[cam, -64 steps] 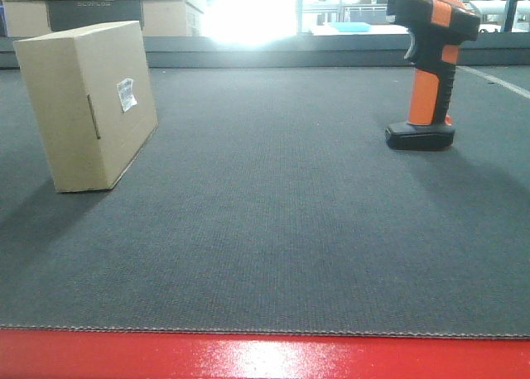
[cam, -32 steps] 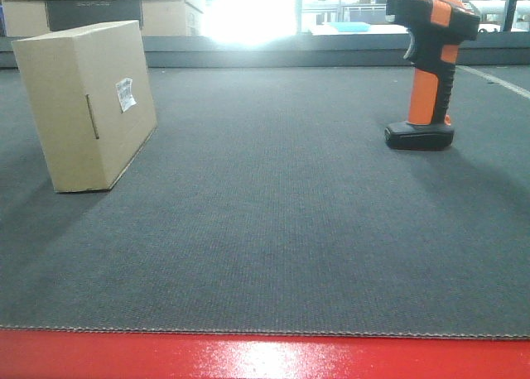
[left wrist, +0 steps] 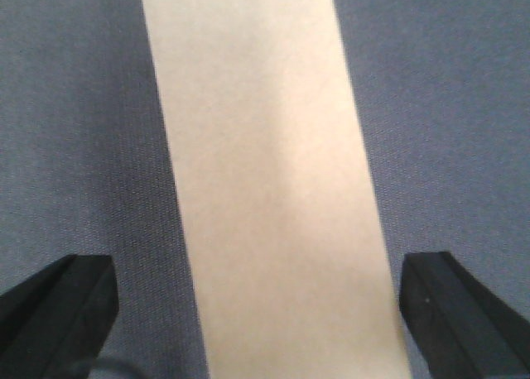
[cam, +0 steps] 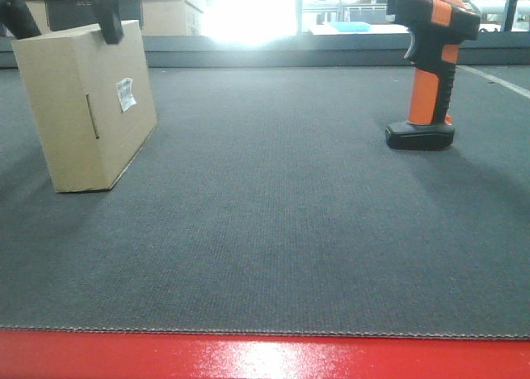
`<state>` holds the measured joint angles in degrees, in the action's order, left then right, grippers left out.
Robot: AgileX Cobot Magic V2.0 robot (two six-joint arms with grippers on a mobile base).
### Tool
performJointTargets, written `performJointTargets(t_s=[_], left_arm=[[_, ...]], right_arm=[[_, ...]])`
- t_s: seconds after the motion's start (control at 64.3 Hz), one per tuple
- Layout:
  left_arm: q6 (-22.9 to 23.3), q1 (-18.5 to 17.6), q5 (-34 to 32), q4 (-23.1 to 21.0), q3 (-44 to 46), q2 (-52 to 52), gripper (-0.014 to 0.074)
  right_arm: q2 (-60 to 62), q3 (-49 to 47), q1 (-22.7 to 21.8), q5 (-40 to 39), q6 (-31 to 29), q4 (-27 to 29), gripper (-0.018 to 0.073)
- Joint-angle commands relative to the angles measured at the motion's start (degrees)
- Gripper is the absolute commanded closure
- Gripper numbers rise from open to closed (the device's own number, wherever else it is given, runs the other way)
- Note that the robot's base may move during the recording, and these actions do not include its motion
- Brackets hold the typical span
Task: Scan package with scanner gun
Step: 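Grasp the cardboard box with the left gripper and lift it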
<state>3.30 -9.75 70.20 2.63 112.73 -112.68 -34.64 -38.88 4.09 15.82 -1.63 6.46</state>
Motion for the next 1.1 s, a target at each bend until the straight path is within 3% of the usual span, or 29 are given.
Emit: performJointTargets(t_s=[0.0,0.14,0.218,0.358,0.529,0.731,0.871,0.996,1.089], left_arm=[[0.4,0.2,-0.2,-1.4,0.5,-0.4,0.0006],[0.4,0.2,-0.2,-2.6,0.5,-0.4,0.0022],[0.4,0.2,-0.2,-2.6,0.2,-0.4,0.0086],[0.4,0.2,-0.2,-2.6,-0.5,-0.4,0.0329],[0.4,0.2,-0.2,-2.6,-0.5,-0.4,0.0709],[-0.4,0.3,-0.2,-4.0,-0.5,2.2,0.0707],[-4.8,2.3,-0.2,-12.5,-0.6,7.1,0.0707],[-9.5,7.8,-0.2,-28.2,-1.9,10.3,0.0707],[-10.9,12.2,-0.2,-35.0,-3.8,11.5,0.0707]], right_arm=[[-0.2,-0.5,0.0,-1.2,0.0,-0.2,-0.001],[-0.2,-0.5,0.0,-1.2,0.0,-0.2,-0.001],[-0.2,-0.5,0.0,-1.2,0.0,-0.2,-0.001],[-0.2,-0.5,0.0,-1.2,0.0,-0.2,-0.001],[-0.2,-0.5,0.0,-1.2,0.0,-0.2,-0.001],[-0.2,-0.5,0.0,-1.2,0.0,-0.2,-0.001],[-0.2,-0.5,0.0,-1.2,0.0,-0.2,-0.001],[-0.2,-0.4,0.0,-1.2,0.0,-0.2,-0.001],[-0.6,0.3,0.0,-1.4,0.0,-0.2,-0.001]])
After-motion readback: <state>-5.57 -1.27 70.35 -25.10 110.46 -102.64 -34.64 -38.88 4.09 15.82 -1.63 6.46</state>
